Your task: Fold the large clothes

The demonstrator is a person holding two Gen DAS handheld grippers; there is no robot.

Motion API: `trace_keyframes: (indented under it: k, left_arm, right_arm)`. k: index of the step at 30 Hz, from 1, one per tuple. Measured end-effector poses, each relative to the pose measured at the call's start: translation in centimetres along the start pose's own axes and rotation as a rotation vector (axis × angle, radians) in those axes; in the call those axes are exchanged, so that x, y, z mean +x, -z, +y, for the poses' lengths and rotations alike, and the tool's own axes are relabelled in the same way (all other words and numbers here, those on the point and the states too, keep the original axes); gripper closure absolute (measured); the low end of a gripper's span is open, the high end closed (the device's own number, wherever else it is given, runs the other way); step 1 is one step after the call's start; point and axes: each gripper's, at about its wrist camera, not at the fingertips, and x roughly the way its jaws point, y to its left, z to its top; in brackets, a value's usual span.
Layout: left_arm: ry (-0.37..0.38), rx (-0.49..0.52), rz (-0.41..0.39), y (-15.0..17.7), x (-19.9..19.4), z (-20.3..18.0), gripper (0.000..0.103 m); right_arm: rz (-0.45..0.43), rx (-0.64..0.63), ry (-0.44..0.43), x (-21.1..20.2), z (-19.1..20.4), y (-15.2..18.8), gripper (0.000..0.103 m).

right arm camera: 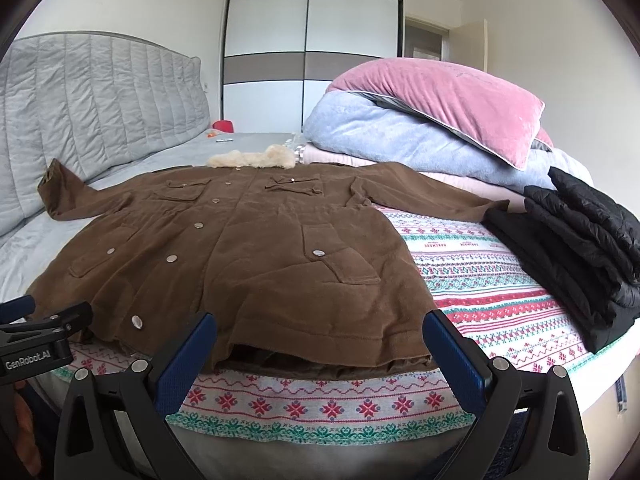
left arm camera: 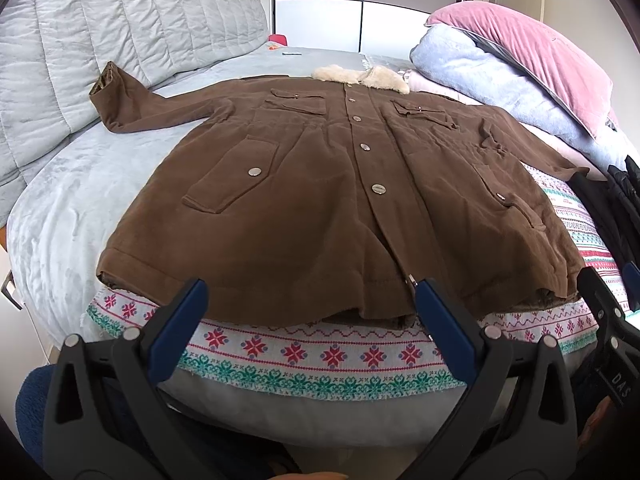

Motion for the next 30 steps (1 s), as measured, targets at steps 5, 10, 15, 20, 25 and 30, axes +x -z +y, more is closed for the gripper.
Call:
trace_keyframes:
  k: [5,10,15,20,25,30]
  left_arm:
    - [0.019,-0.036,-0.008,-0.4,0.3,1.3,0.0]
    - [0.016,-0.127,-0.028,-0.8,0.9,6.1,0.0]
    - [0.044,-0.322,-0.018,-0.1,1.6,13.0,0.0]
    - [0.101,-0.352,0.038,0.0,2.6,15.0,0.0]
    - [0.179,-0.394,0.131,0.0,4.0,15.3,0.0]
    - [0.128,-0.416,0.129,-0.6,3.7,15.6,0.0]
  right_arm:
    - [0.003,0.106,-0.028,0.2,-3.6,-0.6,0.0]
    - [0.107,0.266,-0.031,2.0,-9.6,-0.5,0.0]
    - [0.205,0.416,-0.101,3.9,-14.4,0.5,0.0]
    - [0.272,0.497,-0.122,5.9,-15.2,1.3,0.003]
    - [0.331,0.616,-0.177,8.8,-15.5,2.8,0.003]
    - [0.392,0.599,-0.181,10.6,-14.2,2.6,0.044]
